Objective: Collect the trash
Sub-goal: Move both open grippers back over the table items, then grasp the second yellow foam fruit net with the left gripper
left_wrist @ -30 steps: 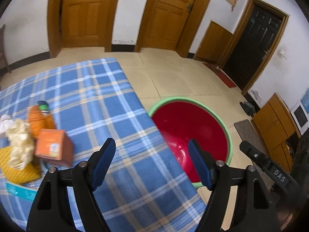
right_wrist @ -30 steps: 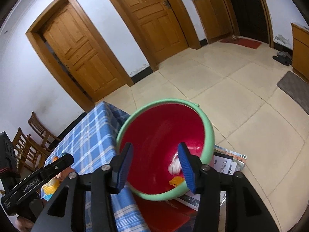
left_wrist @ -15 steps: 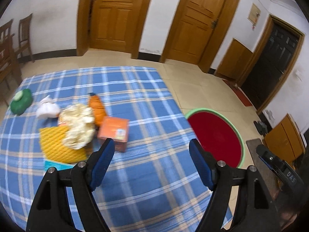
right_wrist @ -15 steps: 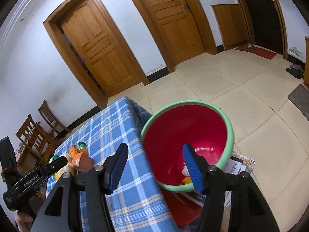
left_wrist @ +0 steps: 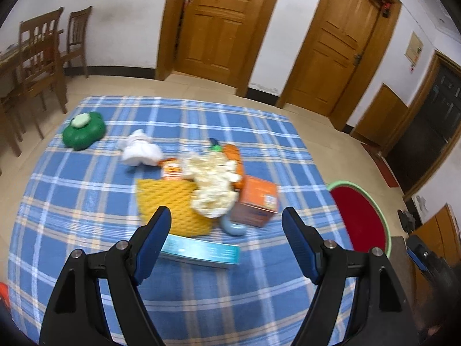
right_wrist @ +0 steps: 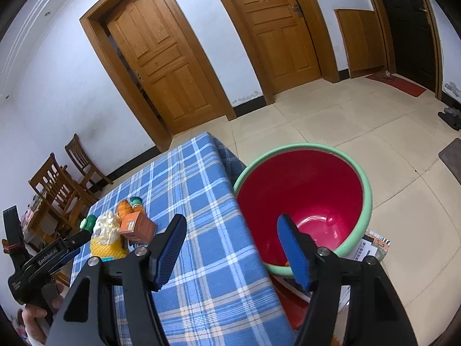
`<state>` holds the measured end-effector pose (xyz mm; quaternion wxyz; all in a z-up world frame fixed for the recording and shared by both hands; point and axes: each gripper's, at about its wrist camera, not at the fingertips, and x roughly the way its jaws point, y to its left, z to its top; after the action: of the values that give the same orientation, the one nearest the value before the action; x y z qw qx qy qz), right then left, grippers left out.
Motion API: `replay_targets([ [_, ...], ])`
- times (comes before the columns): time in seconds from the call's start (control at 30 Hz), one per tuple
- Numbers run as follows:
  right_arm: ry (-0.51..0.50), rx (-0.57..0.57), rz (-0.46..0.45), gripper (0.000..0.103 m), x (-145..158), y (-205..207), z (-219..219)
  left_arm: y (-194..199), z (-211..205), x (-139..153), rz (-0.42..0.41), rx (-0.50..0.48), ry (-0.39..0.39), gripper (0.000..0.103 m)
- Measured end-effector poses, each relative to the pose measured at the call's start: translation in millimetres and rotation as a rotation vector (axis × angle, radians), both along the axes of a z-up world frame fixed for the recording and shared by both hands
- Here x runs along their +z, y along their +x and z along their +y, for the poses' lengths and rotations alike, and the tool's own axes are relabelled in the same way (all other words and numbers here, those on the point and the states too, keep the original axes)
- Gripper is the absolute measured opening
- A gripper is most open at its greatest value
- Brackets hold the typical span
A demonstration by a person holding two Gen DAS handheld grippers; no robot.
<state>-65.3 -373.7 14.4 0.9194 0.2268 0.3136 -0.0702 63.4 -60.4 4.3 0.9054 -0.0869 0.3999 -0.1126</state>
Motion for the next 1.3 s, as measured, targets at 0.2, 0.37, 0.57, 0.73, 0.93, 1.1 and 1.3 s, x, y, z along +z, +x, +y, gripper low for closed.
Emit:
replay_targets([
  [0.2,0.005,0.014,0.028,0.069,-9,8,8,10,22,-13,0.031,0.059,0.002,0.079],
  [0.37,0.016,0.02,0.055,0.07,-15,14,12,20,31,-26,0.066,0.088,0.008,0.079],
  [0.57,0.019,0.045,0.085,0.07,-20,25,23,33,36,-44,0.121,0.088,0.015,0.079],
  [0.73,0.017,0.071,0.104,0.07,-23,38,34,45,40,-57,0.163,0.087,-0.011,0.079],
  [0.93,0.004,0.104,0.119,0.071,-26,53,51,56,41,-67,0.19,0.057,-0.041,0.079],
  [1.1,-0.005,0.135,0.13,0.071,-28,65,64,61,37,-74,0.208,0.022,-0.065,0.079],
  [1.3,-0.016,0.168,0.14,0.071,-28,78,77,66,35,-78,0.212,-0.016,-0.1,0.065],
])
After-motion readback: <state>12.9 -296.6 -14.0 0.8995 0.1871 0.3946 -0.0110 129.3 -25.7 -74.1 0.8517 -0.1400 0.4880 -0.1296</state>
